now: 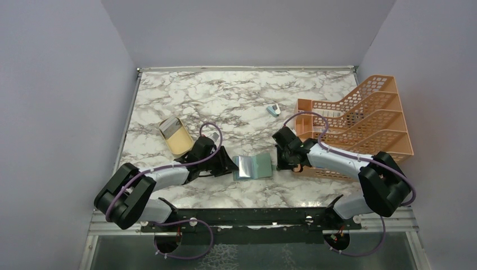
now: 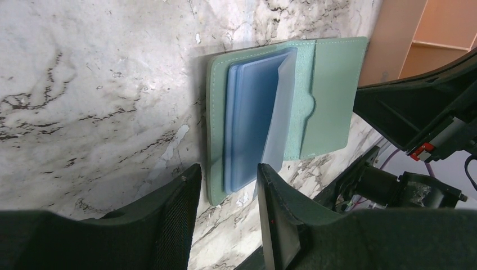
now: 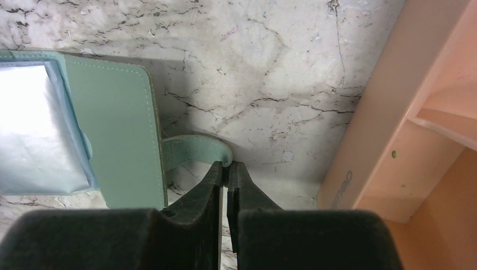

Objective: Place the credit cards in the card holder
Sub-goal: Open the card holder at the center of the board.

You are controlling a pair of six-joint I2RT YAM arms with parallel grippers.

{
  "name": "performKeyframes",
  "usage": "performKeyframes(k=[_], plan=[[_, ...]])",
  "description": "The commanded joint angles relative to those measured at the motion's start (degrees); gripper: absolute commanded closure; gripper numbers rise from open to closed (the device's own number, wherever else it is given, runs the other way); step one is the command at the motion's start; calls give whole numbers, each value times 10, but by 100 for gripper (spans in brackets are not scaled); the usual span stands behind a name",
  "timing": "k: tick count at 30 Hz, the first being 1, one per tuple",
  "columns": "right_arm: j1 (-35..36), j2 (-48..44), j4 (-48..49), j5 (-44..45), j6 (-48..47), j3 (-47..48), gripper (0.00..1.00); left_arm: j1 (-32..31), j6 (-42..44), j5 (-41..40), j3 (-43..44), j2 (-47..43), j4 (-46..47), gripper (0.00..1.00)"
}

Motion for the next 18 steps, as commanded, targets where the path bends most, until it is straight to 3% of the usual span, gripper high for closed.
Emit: performKeyframes(k=[1,18], plan=[[-3,-12,4,18,-2,-7,99,-3,-1,11,8,8,16,56],[-3,-15,18,1,-3,-14,99,-10,-39,58,15,23,100,53]])
